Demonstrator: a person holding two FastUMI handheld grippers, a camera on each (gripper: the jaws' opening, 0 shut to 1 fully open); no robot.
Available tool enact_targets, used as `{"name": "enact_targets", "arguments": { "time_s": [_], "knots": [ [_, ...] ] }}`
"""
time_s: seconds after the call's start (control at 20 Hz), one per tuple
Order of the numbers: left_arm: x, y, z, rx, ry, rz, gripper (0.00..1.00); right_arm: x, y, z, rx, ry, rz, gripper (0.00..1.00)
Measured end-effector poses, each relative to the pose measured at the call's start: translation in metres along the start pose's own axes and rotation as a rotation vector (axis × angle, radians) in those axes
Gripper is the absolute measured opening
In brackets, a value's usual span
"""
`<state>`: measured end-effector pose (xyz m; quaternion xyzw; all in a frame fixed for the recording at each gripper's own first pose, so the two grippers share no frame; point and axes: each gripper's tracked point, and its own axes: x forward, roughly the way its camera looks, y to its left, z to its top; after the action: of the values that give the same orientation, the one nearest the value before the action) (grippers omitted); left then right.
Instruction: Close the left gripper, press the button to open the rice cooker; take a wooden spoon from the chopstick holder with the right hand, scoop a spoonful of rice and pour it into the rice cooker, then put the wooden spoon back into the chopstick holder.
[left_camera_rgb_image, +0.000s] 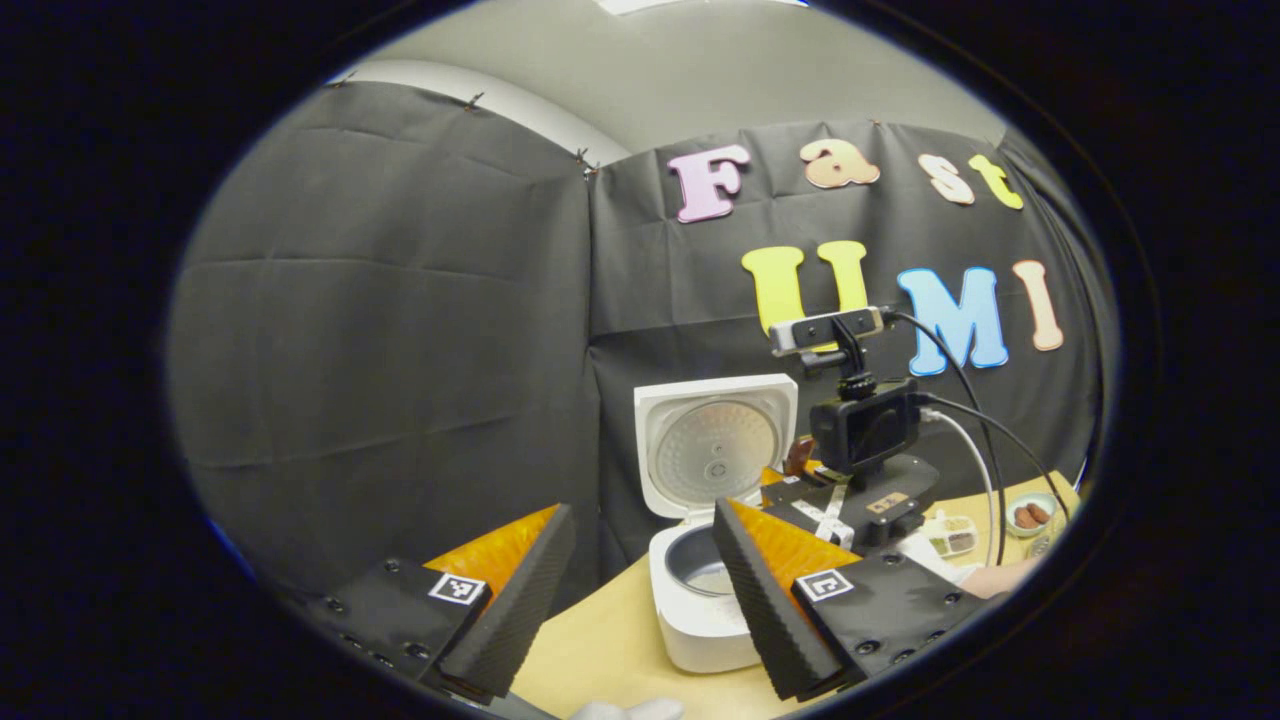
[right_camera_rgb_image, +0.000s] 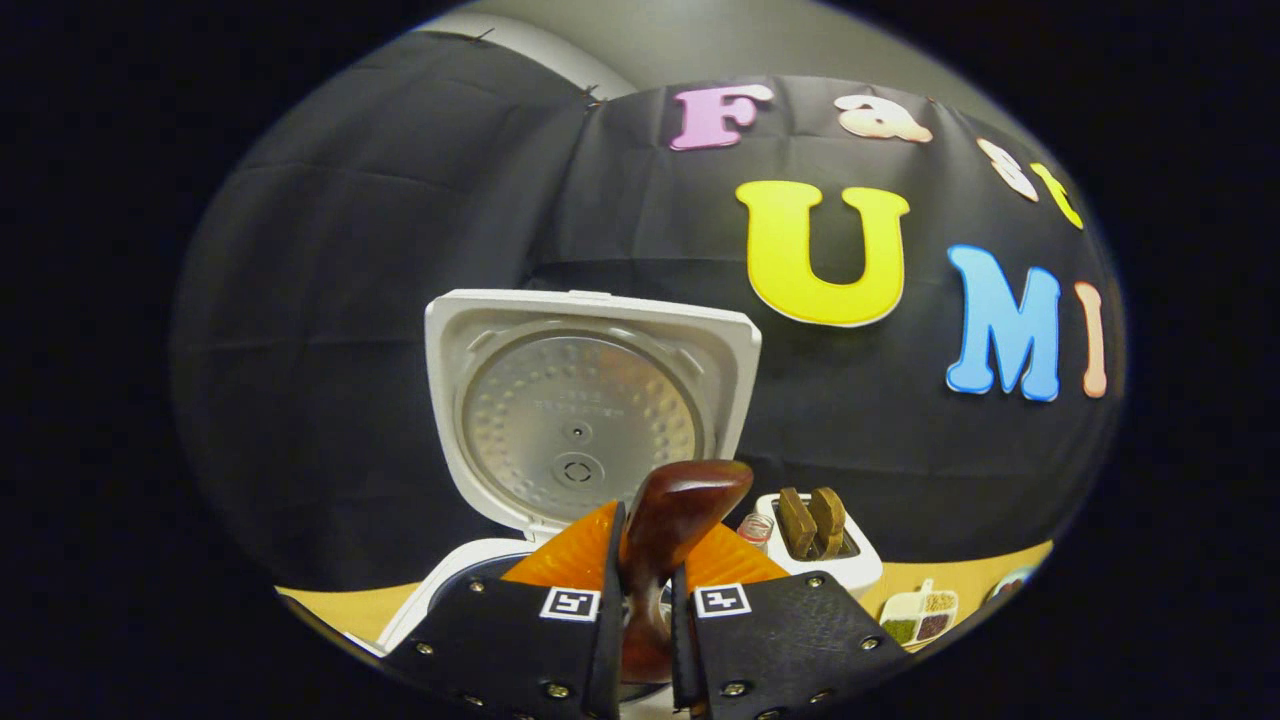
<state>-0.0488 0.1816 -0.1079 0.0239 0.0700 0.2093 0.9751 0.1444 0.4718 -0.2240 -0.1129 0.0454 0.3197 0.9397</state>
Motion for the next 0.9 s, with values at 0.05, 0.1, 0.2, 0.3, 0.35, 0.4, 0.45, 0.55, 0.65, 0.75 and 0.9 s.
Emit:
{"name": "enact_targets", "arguments": {
  "time_s": [0.05, 0.1, 0.2, 0.3, 0.35, 0.4, 0.45, 0.55, 0.65, 0.75, 0.9],
  "knots": [
    [-0.001, 0.000, 0.001, 0.000, 0.003, 0.000, 0.97, 0.000, 0.001, 0.000, -0.023, -0.005, 0.006, 0.20],
    [-0.001, -0.001, 0.000, 0.003, 0.003, 0.001, 0.97, -0.001, 0.002, 0.000, -0.056, -0.013, 0.011, 0.20],
    [-0.002, -0.001, -0.001, 0.006, 0.003, 0.001, 0.97, -0.005, 0.007, 0.004, -0.118, -0.031, 0.023, 0.20],
    [-0.004, -0.002, -0.001, 0.001, 0.008, -0.002, 0.97, -0.008, 0.008, 0.006, -0.152, -0.044, 0.035, 0.20],
    [-0.003, -0.003, 0.000, 0.001, 0.009, -0.002, 0.97, -0.010, 0.008, 0.006, -0.152, -0.043, 0.038, 0.20],
    [-0.003, -0.003, 0.000, 0.001, 0.007, -0.002, 0.97, -0.011, 0.008, 0.007, -0.147, -0.040, 0.037, 0.20],
    [-0.005, -0.003, 0.001, 0.002, 0.006, -0.002, 0.97, -0.009, 0.006, 0.007, -0.125, -0.038, 0.037, 0.20],
    [-0.006, -0.002, 0.003, 0.001, 0.006, -0.001, 0.97, -0.009, 0.000, 0.007, -0.037, -0.022, 0.038, 0.21],
    [-0.008, 0.000, 0.002, -0.002, 0.007, 0.001, 0.97, -0.011, -0.015, 0.006, 0.152, -0.002, 0.050, 0.21],
    [-0.009, 0.001, 0.002, -0.002, 0.007, 0.002, 0.97, -0.008, -0.026, 0.008, 0.447, 0.035, 0.043, 0.21],
    [-0.010, 0.001, 0.006, -0.003, 0.005, 0.000, 0.97, -0.015, -0.060, 0.007, 0.884, 0.049, 0.014, 0.21]
  ]
}}
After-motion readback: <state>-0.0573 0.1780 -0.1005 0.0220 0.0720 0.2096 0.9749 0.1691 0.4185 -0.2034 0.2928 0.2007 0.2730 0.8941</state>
